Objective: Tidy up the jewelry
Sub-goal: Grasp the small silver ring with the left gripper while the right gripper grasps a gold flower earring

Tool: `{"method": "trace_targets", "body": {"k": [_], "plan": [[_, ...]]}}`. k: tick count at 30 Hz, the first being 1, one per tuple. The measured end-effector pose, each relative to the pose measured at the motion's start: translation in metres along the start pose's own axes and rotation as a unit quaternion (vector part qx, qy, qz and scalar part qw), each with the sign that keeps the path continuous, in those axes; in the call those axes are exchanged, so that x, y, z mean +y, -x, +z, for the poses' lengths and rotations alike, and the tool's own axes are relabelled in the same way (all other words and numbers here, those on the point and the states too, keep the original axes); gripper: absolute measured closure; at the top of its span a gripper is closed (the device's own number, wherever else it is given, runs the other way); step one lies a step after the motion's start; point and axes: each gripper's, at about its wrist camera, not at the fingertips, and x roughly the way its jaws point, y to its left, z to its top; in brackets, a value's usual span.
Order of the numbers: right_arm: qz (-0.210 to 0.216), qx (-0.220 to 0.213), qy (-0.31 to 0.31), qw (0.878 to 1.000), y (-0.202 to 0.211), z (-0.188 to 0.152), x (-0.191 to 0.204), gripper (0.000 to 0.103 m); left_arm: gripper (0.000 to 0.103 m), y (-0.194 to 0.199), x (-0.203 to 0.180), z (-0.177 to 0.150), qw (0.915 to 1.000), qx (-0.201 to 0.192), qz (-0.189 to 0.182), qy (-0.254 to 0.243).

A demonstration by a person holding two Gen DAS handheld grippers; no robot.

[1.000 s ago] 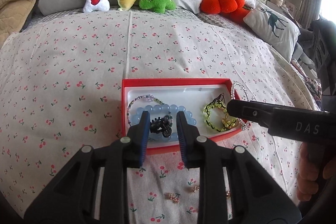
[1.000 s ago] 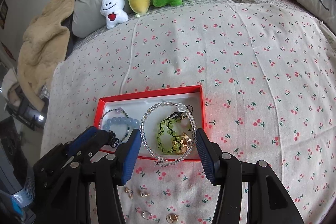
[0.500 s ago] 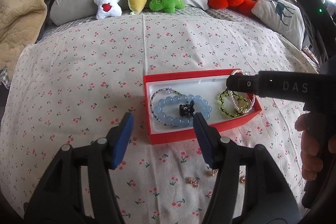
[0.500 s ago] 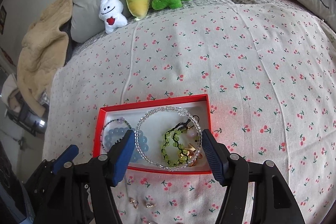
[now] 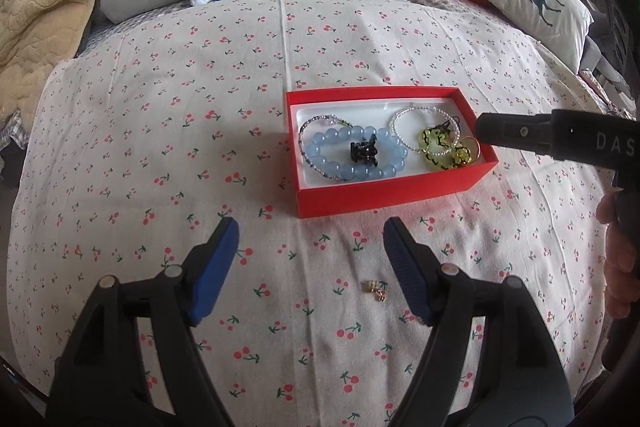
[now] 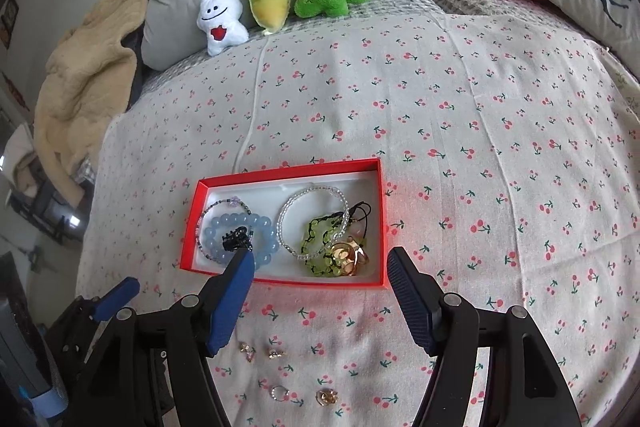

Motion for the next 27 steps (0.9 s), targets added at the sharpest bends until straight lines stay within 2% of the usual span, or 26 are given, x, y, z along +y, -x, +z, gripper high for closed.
{"method": "trace_targets", "body": {"k": [5,20,24,27], "plan": [[0.004,0.017,0.004,1.000,0.003,-0.015,-0.001,0.030,0.027,-0.002,0.006,-0.012,0.9997,0.024,-0.001,0.004],[-0.038,0.079,0.017,0.996,-0.009,-0.058,-0.027,0.030,0.027,-0.014,0.013,-0.046,0.9968,0.079,0.006,-0.013],[-0.048,0.092,0.028,0.994,-0.012,-0.067,-0.031,0.030,0.027,-0.015,0.006,-0.055,0.9956,0.089,-0.004,-0.028],[-0.051,0.104,0.029,0.993,-0.014,-0.074,-0.033,0.030,0.027,-0.017,-0.005,-0.061,0.9936,0.099,-0.026,-0.048]]}}
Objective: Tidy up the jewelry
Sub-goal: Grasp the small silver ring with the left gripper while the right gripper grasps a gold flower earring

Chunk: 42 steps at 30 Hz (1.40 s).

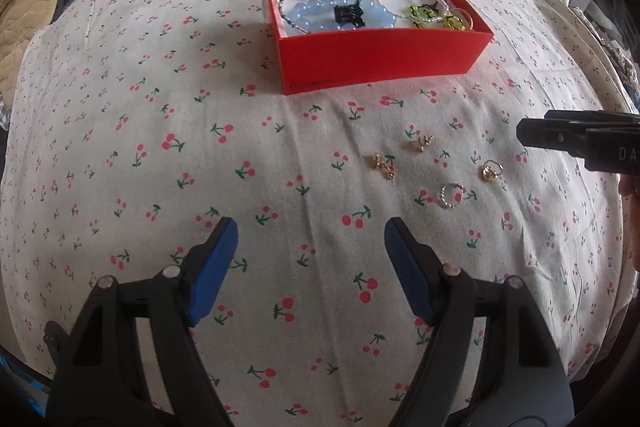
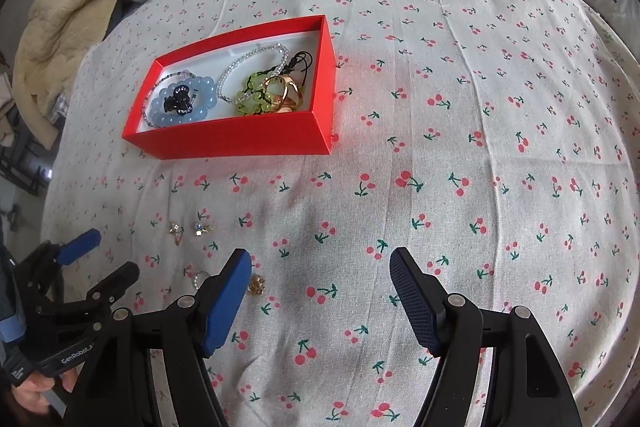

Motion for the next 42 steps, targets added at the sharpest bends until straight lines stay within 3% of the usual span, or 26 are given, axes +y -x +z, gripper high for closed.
{"method": "trace_targets", "body": {"k": [5,9,13,17,27,29,32,36,42], "plan": [[-0.007,0.010,0.015,1.000,-0.003,-0.009,0.002,0.030,0.029,-0.005,-0.024,-0.004,0.9987,0.003,-0.032,-0.041],[-0.010,0.015,0.029,0.999,-0.004,-0.016,0.003,0.030,0.058,-0.010,-0.043,-0.006,0.9957,0.001,-0.052,-0.077],[-0.012,0.021,0.035,0.999,-0.005,-0.022,0.000,0.030,0.069,-0.013,-0.053,-0.003,0.9933,-0.010,-0.071,-0.090],[-0.015,0.027,0.039,0.999,-0.006,-0.028,-0.005,0.030,0.070,-0.016,-0.060,-0.001,0.9905,-0.013,-0.095,-0.098],[-0.015,0.030,0.047,0.998,-0.004,-0.035,-0.009,0.030,0.070,-0.021,-0.068,0.003,0.9903,-0.026,-0.094,-0.099],[-0.014,0.030,0.047,0.998,-0.003,-0.036,-0.010,0.030,0.073,-0.022,-0.069,0.004,0.9905,-0.029,-0.090,-0.099],[-0.014,0.030,0.046,0.998,-0.002,-0.038,-0.011,0.030,0.085,-0.022,-0.072,0.005,0.9909,-0.033,-0.077,-0.105],[-0.014,0.030,0.046,0.998,-0.002,-0.034,-0.011,0.030,0.085,-0.020,-0.076,0.003,0.9907,-0.038,-0.055,-0.119],[-0.012,0.033,0.050,0.998,-0.007,-0.028,0.002,0.030,0.086,-0.015,-0.062,0.003,0.9942,-0.033,-0.029,-0.098]]}}
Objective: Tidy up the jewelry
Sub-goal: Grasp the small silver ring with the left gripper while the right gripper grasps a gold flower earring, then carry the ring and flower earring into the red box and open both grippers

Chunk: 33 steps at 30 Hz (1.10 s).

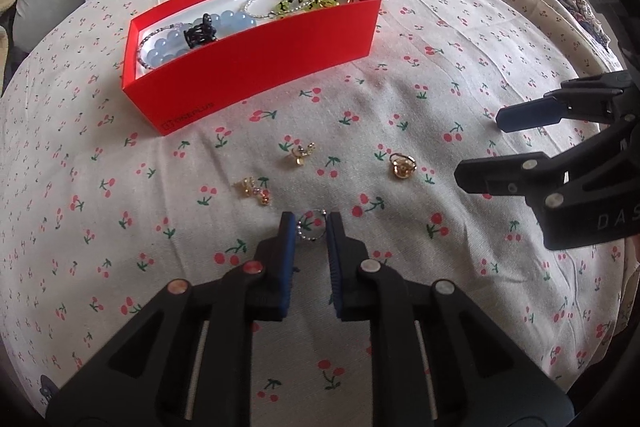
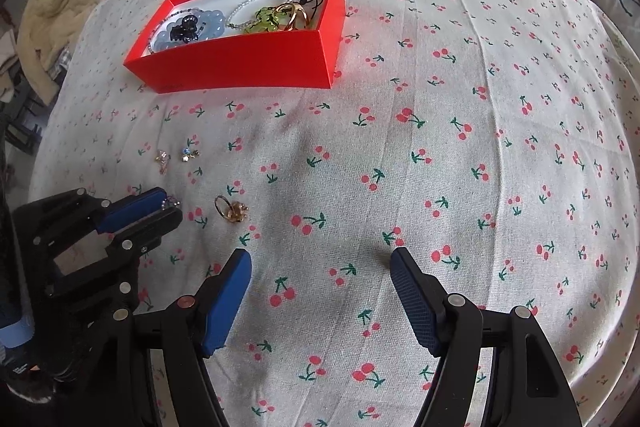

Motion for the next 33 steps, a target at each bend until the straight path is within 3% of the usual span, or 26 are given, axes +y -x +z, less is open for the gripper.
{"method": "trace_targets", "body": {"k": [14,23,29,33], "plan": [[0.014,0.013,0.009,1.000,-0.022,0.028,0.044,0.032,0.086,0.010,0.034,-0.013,0.9983,0.023,0.025,0.047],[-0.009,0.023,0.041,0.999,-0.037,0.037,0.080,0.067,0.086,0.013,0.041,-0.015,0.9978,0.025,0.028,0.055],[-0.017,0.023,0.043,0.999,-0.043,0.041,0.088,0.084,0.086,0.014,0.042,-0.016,0.9974,0.026,0.029,0.060],[-0.016,0.022,0.044,0.999,-0.043,0.042,0.087,0.089,0.086,0.013,0.043,-0.015,0.9972,0.027,0.030,0.063]]}}
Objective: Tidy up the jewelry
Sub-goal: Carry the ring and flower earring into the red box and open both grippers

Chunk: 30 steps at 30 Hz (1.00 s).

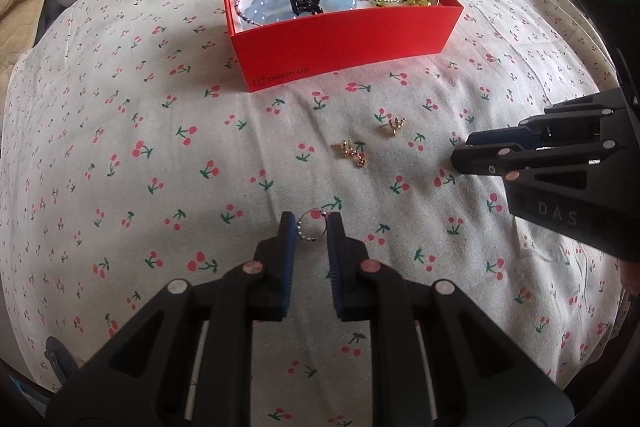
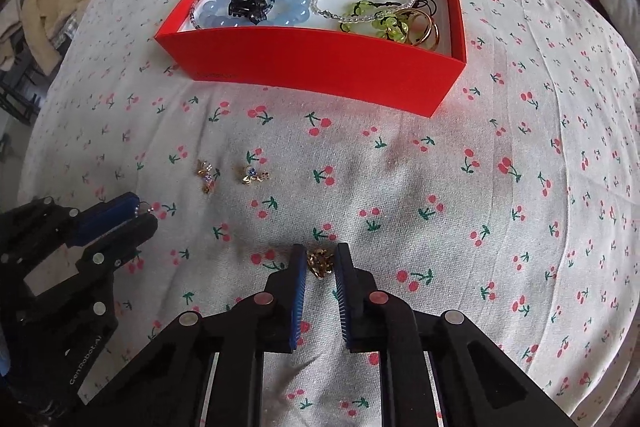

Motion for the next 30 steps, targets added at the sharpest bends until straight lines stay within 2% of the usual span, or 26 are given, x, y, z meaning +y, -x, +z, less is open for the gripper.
{"method": "trace_targets", "body": {"k": [17,25,30], "plan": [[0.016,-0.015,-0.017,1.000,0.027,-0.009,-0.027,0.089,0.086,0.008,0.006,0.009,0.9997,-0.012,-0.006,0.020],[0.029,-0.043,-0.032,0.998,0.053,-0.007,-0.042,0.089,0.086,0.021,0.011,0.025,0.9984,-0.038,-0.015,0.039],[0.037,-0.072,-0.043,0.996,0.067,0.001,-0.048,0.089,0.086,0.028,0.014,0.040,0.9963,-0.069,-0.017,0.047]]}}
